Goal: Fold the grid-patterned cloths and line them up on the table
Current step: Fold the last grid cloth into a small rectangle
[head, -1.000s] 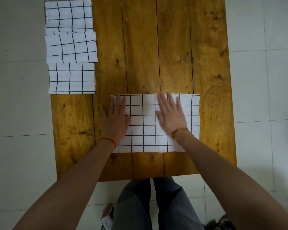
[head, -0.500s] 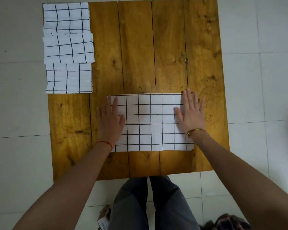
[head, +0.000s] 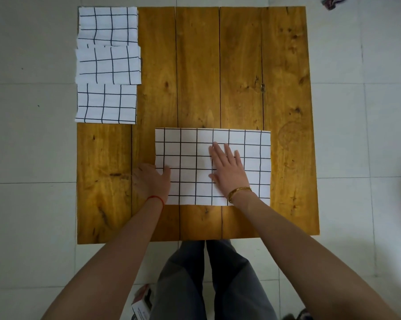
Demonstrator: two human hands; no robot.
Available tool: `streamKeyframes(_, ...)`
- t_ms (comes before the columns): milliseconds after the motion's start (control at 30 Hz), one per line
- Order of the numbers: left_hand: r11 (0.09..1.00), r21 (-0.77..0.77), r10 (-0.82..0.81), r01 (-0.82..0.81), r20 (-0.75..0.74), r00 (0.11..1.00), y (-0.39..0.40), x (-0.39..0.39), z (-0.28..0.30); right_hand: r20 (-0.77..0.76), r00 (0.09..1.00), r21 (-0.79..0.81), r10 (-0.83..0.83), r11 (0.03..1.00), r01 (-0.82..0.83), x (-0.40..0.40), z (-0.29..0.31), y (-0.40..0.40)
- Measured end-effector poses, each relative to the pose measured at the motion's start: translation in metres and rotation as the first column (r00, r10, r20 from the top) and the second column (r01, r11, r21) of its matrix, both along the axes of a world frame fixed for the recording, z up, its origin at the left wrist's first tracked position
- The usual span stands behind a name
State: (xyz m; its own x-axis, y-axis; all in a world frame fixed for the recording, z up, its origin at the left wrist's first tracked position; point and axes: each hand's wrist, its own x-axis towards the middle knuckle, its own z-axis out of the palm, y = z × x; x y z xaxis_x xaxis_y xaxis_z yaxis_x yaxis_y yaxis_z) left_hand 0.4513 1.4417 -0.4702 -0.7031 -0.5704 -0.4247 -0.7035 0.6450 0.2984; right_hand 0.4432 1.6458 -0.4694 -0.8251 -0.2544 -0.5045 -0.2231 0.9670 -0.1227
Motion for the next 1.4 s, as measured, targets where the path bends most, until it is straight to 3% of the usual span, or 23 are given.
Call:
streamKeyframes(233,0.974,0.210,0.106,-0.089,-0.071,0.992,-0.005,-0.002,-0.001,0.019,1.000,-0.108,-0.021,0.994,0.023,-0.002,-0.001,0.005)
streamKeyframes(467,0.846,0.505,0.224,-0.170,-0.047,0.973,-0.010,-0.010,0.024,0.003,1.000,-0.111,-0.020,0.994,0.021,-0.001,-0.001,0.008)
streamKeyframes(633,0.745,0.667,0.074,0.024,-0.117,0.990,-0.021,-0.011,0.048,-0.005,0.999,-0.068,-0.037,0.997,0.036,0.000,-0.003,0.002)
streamKeyframes(833,0.672,0.673,-0.195,0.309,-0.242,0.950,-0.002,-0.015,0.082,-0.020,1.000,-0.039,-0.019,0.999,0.018,-0.002,-0.002,0.000)
streamKeyframes(933,0.619,0.656,-0.323,0.432,-0.289,0.901,0.022,-0.021,0.091,-0.057,0.997,-0.179,-0.045,0.983,0.034,-0.001,0.000,0.007)
streamKeyframes(1067,0.564,0.659,-0.397,0.498,-0.312,0.863,0.063,-0.028,0.095,-0.128,0.940,-0.507,-0.315,0.836,0.211,0.003,0.013,0.028)
streamKeyframes(1200,0.546,0.656,-0.413,0.521,-0.331,0.848,0.104,-0.031,0.083,0.014,0.726,-0.626,-0.688,0.560,0.542,0.006,0.025,0.056)
streamKeyframes(1300,0.565,0.640,-0.429,0.521,-0.313,0.848,0.134,-0.028,0.073,0.173,0.597,-0.649,-0.783,0.366,0.667,0.006,0.032,0.075)
streamKeyframes(1400,0.563,0.661,-0.421,0.496,-0.287,0.860,0.156,-0.022,0.064,0.194,0.548,-0.669,-0.814,0.299,0.681,0.007,0.037,0.088)
